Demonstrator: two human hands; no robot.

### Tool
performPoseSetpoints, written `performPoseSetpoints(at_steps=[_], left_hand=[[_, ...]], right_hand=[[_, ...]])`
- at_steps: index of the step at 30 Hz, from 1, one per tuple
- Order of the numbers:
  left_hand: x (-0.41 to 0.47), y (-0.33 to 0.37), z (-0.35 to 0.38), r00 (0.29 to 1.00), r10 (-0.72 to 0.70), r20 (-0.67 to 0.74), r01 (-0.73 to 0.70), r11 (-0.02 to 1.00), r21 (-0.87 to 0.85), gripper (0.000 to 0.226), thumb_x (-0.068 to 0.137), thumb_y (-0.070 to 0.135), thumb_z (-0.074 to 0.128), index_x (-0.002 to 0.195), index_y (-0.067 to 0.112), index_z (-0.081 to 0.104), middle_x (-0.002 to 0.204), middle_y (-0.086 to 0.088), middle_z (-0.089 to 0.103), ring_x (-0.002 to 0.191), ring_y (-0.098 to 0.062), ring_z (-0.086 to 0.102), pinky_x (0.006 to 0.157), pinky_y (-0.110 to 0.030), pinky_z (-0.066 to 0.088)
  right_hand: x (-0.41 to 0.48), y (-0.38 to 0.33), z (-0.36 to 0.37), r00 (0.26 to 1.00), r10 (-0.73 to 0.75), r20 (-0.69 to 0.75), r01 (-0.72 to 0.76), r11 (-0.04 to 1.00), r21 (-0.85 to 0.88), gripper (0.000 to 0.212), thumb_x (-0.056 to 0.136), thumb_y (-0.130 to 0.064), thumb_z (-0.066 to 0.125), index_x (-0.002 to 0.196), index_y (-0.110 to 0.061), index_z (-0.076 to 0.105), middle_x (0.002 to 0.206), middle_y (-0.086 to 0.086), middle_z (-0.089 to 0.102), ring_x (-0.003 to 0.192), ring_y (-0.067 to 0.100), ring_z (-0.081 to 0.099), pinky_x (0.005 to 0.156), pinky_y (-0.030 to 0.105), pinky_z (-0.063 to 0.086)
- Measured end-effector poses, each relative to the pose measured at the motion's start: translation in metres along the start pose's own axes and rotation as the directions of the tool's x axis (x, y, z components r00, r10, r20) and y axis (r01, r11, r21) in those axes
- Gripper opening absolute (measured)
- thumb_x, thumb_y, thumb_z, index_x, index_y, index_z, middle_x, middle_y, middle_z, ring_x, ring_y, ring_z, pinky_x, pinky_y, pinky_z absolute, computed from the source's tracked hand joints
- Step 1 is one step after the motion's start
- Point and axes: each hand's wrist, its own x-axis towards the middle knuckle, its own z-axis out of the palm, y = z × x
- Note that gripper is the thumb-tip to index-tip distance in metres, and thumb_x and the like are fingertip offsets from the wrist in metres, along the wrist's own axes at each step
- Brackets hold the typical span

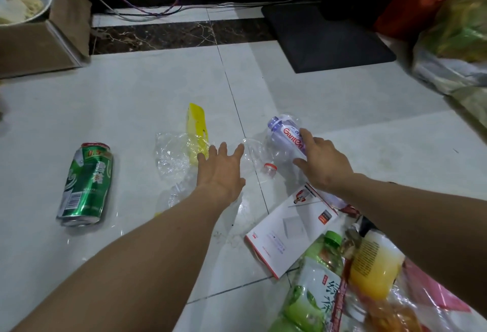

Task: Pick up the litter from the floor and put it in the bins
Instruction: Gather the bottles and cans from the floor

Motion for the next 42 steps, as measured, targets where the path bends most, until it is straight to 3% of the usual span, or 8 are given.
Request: performPoseSetpoints(at_steps=[5, 9, 17, 25, 30, 37, 42], left_hand=[[0.001, -0.009, 0.014, 1.0, -0.021, 0.016, 0.021, 0.999, 0.035, 0.087, 0.088, 0.023, 0.064, 0.151, 0.034, 0.006, 0.14, -0.012, 0.036, 0.126, -0.032, 0.039, 0.103, -0.047, 0.032], [-0.002, -0.011, 0.017, 1.0, -0.022, 0.005, 0.022, 1.0, -0.008, 0.083, 0.088, 0.021, 0.063, 0.15, 0.035, 0.009, 0.129, -0.014, 0.042, 0.122, -0.032, 0.038, 0.099, -0.046, 0.034], [-0.029, -0.013, -0.016, 0.996, -0.012, -0.089, 0.006, 0.998, -0.061, 0.075, 0.094, 0.029, 0.057, 0.152, 0.032, 0.008, 0.135, -0.018, 0.034, 0.122, -0.034, 0.036, 0.098, -0.043, 0.035], [-0.085, -0.02, -0.079, 0.968, -0.146, -0.203, 0.121, 0.984, -0.129, 0.073, 0.095, 0.034, 0.056, 0.152, 0.036, 0.009, 0.133, -0.016, 0.035, 0.117, -0.032, 0.044, 0.097, -0.042, 0.036], [-0.141, -0.052, -0.128, 0.906, -0.295, -0.304, 0.249, 0.951, -0.183, 0.071, 0.095, 0.038, 0.056, 0.15, 0.036, 0.012, 0.127, -0.013, 0.037, 0.112, -0.03, 0.044, 0.092, -0.04, 0.038], [-0.248, -0.104, -0.181, 0.792, -0.497, -0.354, 0.388, 0.858, -0.337, 0.07, 0.091, 0.034, 0.06, 0.148, 0.036, 0.019, 0.126, -0.011, 0.036, 0.115, -0.031, 0.041, 0.092, -0.043, 0.043], [-0.323, -0.147, -0.214, 0.696, -0.588, -0.412, 0.479, 0.808, -0.343, 0.061, 0.09, 0.034, 0.063, 0.141, 0.034, 0.029, 0.123, -0.013, 0.038, 0.115, -0.036, 0.042, 0.093, -0.047, 0.043]], right_hand=[[-0.008, -0.009, 0.003, 1.0, 0.007, -0.007, -0.006, 0.998, 0.055, 0.064, 0.095, -0.04, 0.053, 0.146, -0.021, 0.02, 0.126, 0.012, 0.052, 0.111, 0.03, 0.048, 0.086, 0.042, 0.046], [-0.013, -0.015, -0.002, 0.999, 0.0, -0.047, 0.004, 0.997, 0.079, 0.064, 0.094, -0.038, 0.054, 0.146, -0.021, 0.021, 0.126, 0.012, 0.051, 0.114, 0.031, 0.046, 0.086, 0.041, 0.045], [-0.035, -0.033, -0.037, 0.994, -0.016, -0.108, 0.03, 0.992, 0.121, 0.059, 0.095, -0.035, 0.053, 0.145, -0.02, 0.025, 0.127, 0.014, 0.049, 0.115, 0.032, 0.042, 0.084, 0.039, 0.042], [-0.068, -0.062, -0.083, 0.975, -0.021, -0.221, 0.069, 0.975, 0.209, 0.062, 0.093, -0.04, 0.056, 0.143, -0.022, 0.025, 0.124, 0.01, 0.051, 0.108, 0.026, 0.048, 0.083, 0.038, 0.047], [-0.083, -0.103, -0.113, 0.962, -0.101, -0.255, 0.173, 0.945, 0.278, 0.062, 0.092, -0.042, 0.057, 0.142, -0.022, 0.026, 0.117, 0.012, 0.053, 0.098, 0.028, 0.055, 0.083, 0.042, 0.053], [-0.126, -0.198, -0.149, 0.94, -0.268, -0.211, 0.333, 0.857, 0.392, 0.06, 0.091, -0.041, 0.06, 0.14, -0.018, 0.034, 0.121, 0.014, 0.055, 0.101, 0.031, 0.054, 0.079, 0.033, 0.042], [-0.164, -0.279, -0.167, 0.906, -0.362, -0.219, 0.423, 0.788, 0.447, 0.056, 0.089, -0.041, 0.06, 0.135, -0.016, 0.04, 0.125, 0.018, 0.056, 0.111, 0.039, 0.053, 0.091, 0.041, 0.044]])
